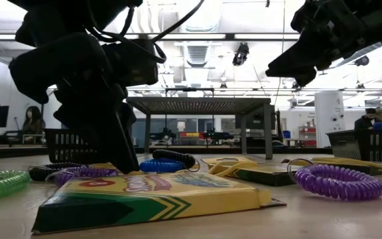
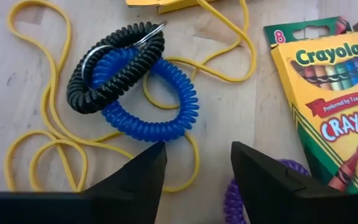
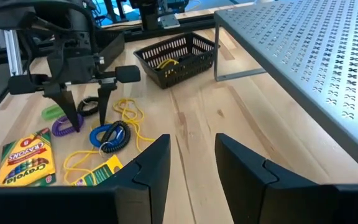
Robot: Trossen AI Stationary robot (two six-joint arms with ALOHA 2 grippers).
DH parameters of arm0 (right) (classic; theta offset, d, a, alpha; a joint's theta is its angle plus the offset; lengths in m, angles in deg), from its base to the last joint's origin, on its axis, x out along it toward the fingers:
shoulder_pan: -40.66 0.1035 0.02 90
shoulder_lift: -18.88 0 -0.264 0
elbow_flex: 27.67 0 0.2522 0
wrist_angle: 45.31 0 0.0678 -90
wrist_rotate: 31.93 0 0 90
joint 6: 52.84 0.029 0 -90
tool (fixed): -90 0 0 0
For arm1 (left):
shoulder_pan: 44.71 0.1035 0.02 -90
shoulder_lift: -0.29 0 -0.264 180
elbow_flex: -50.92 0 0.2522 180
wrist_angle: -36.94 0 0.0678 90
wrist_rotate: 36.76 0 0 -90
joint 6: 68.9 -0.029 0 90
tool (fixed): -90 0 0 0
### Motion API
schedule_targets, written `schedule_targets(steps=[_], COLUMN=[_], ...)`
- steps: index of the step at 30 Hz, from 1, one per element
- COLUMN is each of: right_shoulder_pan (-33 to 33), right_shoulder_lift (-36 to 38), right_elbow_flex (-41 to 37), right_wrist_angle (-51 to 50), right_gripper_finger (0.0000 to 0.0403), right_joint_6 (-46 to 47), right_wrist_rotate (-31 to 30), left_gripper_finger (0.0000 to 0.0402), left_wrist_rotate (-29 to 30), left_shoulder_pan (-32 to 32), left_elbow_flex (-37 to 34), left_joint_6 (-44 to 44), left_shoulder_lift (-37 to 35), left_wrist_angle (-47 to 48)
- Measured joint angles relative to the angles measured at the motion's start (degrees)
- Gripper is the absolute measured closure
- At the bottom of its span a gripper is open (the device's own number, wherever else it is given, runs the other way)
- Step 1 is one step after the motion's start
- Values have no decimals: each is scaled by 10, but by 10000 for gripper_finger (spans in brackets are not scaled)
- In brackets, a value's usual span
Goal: Pick & Place Office Desk Supplies
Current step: Put the yellow rubber band into the top left black bin
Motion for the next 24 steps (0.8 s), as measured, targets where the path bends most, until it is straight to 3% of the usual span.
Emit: schedule_targets(steps=[6,12,15,24], right_shoulder_pan=[0,0,0,0], right_shoulder_lift=[0,0,0,0], right_elbow_flex=[0,0,-1,-8], right_wrist_angle=[0,0,0,-1], right_gripper_finger=[280,287,289,288], right_joint_6=[0,0,0,0], right_wrist_rotate=[0,0,0,-2], left_gripper_finger=[268,312,318,308], left_wrist_rotate=[22,37,39,31], left_shoulder_pan=[-1,-9,-13,-13], left_elbow_flex=[-3,-7,-7,-7], left_joint_6=[-17,-122,-160,-143], left_shoulder_lift=[2,3,3,4], left_wrist_angle=[5,5,4,4])
